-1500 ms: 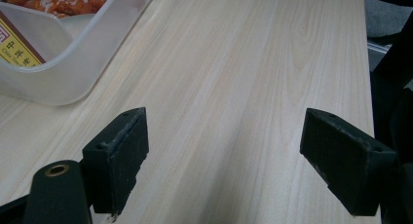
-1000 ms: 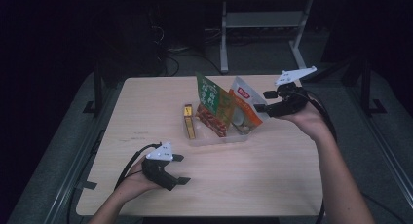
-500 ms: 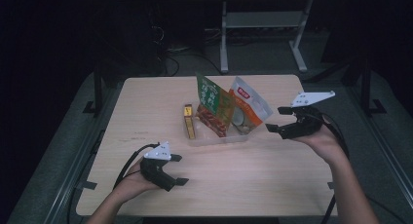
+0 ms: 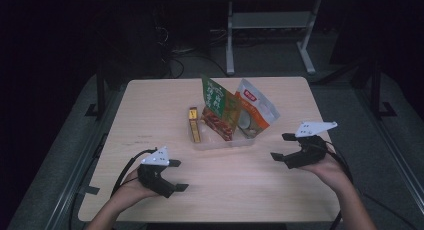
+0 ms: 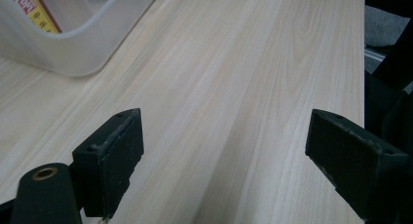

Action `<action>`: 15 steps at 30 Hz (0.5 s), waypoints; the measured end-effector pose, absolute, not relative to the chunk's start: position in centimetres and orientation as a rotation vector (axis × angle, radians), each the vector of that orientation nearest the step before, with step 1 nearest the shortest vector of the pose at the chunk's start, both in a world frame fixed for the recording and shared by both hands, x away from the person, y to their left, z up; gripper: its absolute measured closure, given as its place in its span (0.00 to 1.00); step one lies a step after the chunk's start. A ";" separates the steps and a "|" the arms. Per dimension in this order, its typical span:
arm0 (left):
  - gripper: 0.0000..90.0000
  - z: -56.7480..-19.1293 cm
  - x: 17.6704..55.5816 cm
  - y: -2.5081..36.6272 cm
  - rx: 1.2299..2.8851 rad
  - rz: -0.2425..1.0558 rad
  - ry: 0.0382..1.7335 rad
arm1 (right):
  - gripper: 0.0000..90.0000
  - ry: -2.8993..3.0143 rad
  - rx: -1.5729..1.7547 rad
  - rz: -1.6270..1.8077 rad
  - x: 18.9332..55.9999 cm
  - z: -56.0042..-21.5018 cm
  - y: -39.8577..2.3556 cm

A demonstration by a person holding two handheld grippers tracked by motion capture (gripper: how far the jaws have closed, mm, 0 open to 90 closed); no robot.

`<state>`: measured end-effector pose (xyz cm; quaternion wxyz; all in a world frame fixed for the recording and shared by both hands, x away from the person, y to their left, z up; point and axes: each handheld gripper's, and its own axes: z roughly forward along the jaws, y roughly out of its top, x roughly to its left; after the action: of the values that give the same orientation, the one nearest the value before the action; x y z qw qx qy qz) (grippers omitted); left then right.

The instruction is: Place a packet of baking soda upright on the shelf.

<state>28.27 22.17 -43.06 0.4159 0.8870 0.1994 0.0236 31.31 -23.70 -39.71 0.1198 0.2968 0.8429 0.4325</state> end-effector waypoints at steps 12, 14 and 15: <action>0.15 -44.1 27.9 22.3 2.259 0.072 0.484 | 0.18 2.541 0.783 1.291 30.0 -42.3 -21.1; 0.15 -44.2 27.9 22.2 2.268 0.071 0.479 | 0.18 2.556 0.774 1.281 29.9 -42.4 -20.7; 0.15 -44.4 27.8 22.1 2.283 0.073 0.469 | 0.18 2.574 0.749 1.286 29.9 -42.6 -20.1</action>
<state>27.83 22.10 -44.38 0.3939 0.9000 0.1847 0.0286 29.89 -20.13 -42.61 0.0839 0.2511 0.8626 0.4311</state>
